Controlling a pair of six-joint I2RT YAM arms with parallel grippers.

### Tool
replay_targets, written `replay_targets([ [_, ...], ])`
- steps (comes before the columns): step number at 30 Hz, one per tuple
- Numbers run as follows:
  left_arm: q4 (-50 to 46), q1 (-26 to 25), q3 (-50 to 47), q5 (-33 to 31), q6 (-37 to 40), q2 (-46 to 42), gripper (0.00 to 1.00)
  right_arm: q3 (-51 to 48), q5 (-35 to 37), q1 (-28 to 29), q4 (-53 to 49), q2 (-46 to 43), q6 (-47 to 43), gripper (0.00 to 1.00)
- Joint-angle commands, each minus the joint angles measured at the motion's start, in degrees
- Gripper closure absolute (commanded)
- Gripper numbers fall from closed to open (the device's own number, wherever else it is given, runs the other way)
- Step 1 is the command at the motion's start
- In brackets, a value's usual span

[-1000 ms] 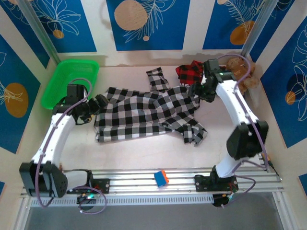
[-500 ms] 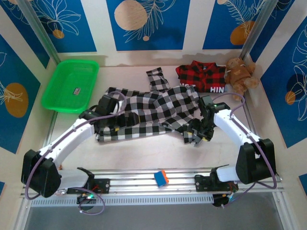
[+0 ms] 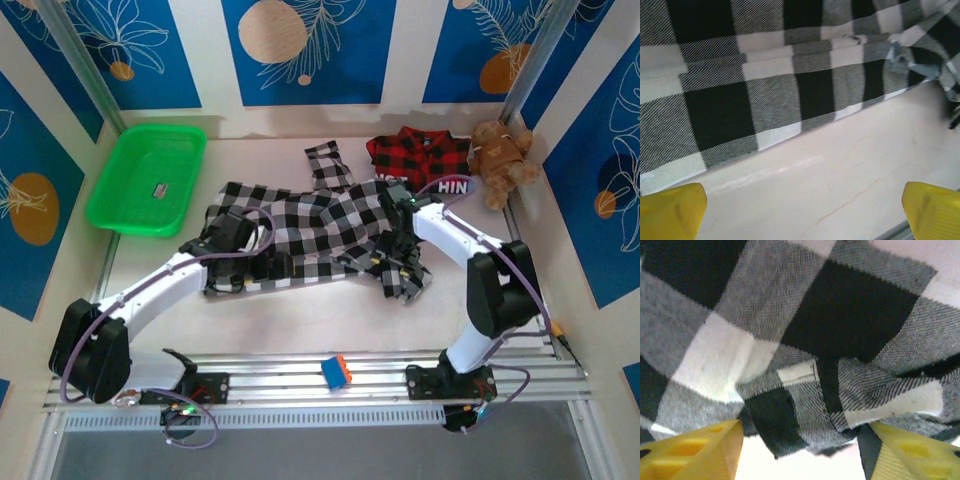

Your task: Fold and stack the long sleeve shirts

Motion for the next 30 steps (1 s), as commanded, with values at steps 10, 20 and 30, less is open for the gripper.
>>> replay_targets([
  [10,1.1,5.6,-7.6,-3.8,-5.7,4.8,0.0,2.3,4.5,1.5,-3.3,2.6,1.4,0.79],
  [20,1.5,5.8,-8.5,-3.3,-4.7,5.1,0.0,8.7,7.1,4.6,-10.5,-7.7,-1.3,0.98],
  [30,3.3,6.0,-9.1,-2.0,-6.0,6.4,0.0,17.6,5.3,4.3,-7.8,-8.8,-5.6,0.99],
])
